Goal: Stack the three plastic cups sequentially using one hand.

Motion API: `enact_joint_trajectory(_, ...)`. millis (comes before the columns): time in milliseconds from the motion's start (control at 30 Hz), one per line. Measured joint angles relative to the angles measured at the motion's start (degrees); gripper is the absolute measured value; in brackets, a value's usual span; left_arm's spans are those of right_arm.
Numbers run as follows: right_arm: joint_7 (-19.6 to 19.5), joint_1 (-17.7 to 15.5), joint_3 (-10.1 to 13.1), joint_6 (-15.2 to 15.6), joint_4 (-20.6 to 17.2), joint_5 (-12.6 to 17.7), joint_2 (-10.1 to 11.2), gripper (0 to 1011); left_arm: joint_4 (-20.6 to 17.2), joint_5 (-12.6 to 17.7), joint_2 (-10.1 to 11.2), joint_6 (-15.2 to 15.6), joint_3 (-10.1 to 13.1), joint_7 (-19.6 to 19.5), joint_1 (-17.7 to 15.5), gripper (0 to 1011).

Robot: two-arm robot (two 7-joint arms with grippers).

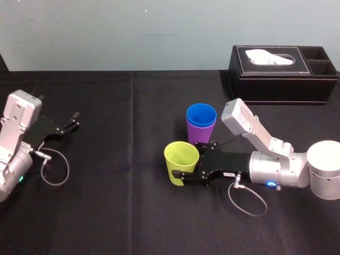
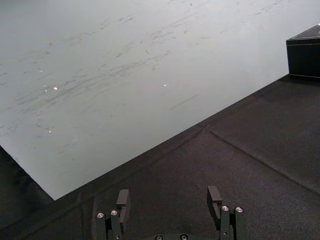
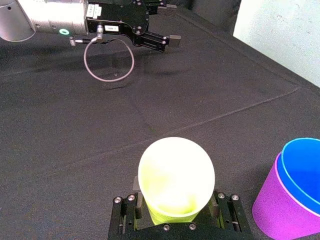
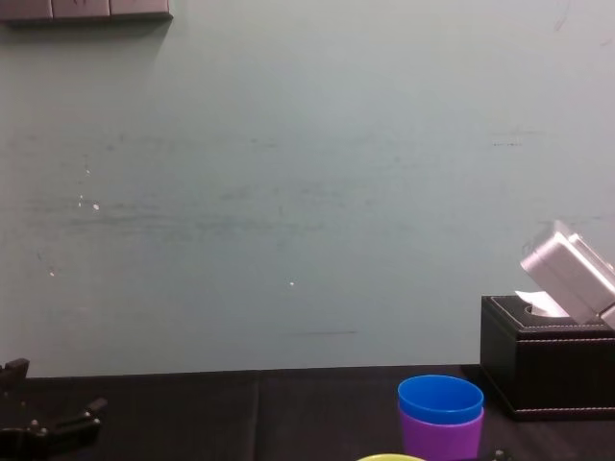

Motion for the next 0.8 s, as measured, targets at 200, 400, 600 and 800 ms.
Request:
enact_joint_trajectory(200,0.0,0.0,0.0,0.0,0.0,0.0,0.0,726,0.0,0.0,0.0,0.0,0.0,0.0,0.0,1011)
enact_joint_trajectory(400,0.0,0.0,0.0,0.0,0.0,0.0,0.0,726,0.0,0.0,0.0,0.0,0.0,0.0,0.0,1011)
enact_joint_trajectory(600,-1.5,-0.6,0.6,0.7,-2.4,-0.3,0.9,726,0.0,0.0,0.0,0.0,0.0,0.0,0.0,1011)
enact_joint_trajectory(800,-2.2,-1.6,2.3,1.7,-6.1,0.9,2.3,726,0.0,0.0,0.0,0.0,0.0,0.0,0.0,1011)
